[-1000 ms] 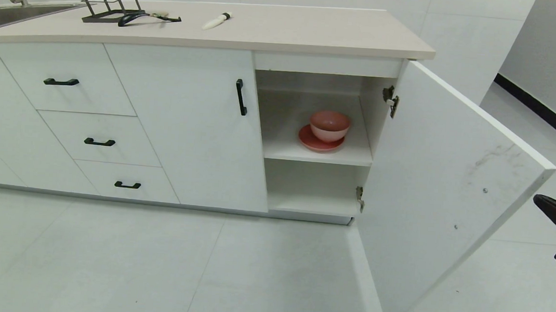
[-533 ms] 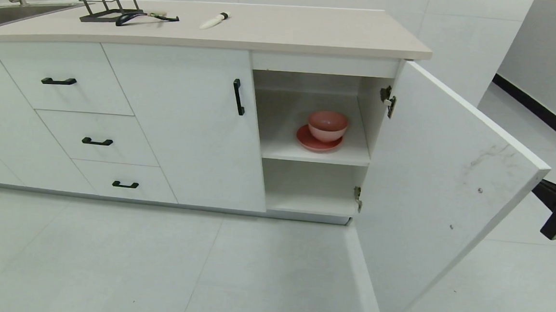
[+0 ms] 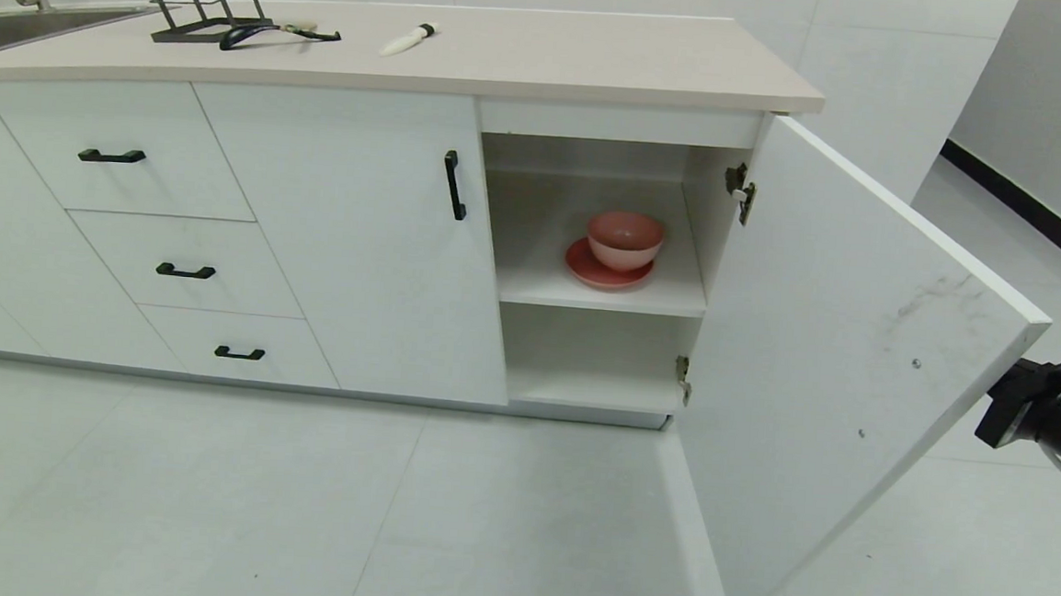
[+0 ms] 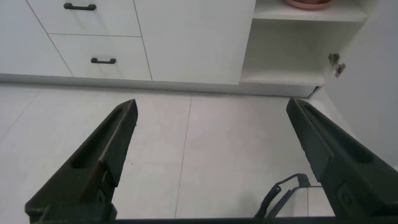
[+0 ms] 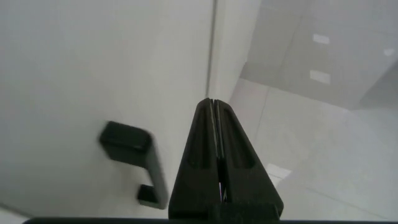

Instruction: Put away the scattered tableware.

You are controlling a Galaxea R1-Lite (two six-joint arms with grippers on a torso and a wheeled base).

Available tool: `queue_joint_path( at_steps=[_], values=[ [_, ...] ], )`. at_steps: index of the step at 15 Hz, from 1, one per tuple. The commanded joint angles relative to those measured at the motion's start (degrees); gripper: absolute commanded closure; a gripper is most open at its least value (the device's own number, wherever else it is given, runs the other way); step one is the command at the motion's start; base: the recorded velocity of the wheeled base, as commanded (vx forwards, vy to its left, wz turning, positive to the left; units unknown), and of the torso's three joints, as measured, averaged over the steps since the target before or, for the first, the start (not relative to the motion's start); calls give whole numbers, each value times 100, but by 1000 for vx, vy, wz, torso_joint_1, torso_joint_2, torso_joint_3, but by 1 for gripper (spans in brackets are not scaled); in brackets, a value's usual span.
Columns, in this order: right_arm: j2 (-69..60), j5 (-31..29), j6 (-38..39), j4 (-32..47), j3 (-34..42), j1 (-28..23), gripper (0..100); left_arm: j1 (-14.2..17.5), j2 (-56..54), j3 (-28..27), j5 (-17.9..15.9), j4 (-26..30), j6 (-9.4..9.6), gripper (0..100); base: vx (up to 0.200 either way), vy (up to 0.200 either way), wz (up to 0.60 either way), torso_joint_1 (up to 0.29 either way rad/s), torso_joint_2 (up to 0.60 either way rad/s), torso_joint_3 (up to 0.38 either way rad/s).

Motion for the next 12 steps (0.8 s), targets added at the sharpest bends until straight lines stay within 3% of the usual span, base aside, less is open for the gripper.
queue_joint_path(
  at_steps=[1, 7, 12],
  values=[
    [22, 4, -26, -17, 84, 183, 100, 0, 0, 0, 2, 0, -8, 0, 0, 0, 0, 0, 0, 0],
    [-48, 4, -26, -44, 322, 597, 100, 0, 0, 0, 11, 0, -52, 0, 0, 0, 0, 0, 0, 0],
    [-145, -5, 10, -44, 348, 1256, 100, 0, 0, 0, 11, 0, -52, 0, 0, 0, 0, 0, 0, 0]
  ],
)
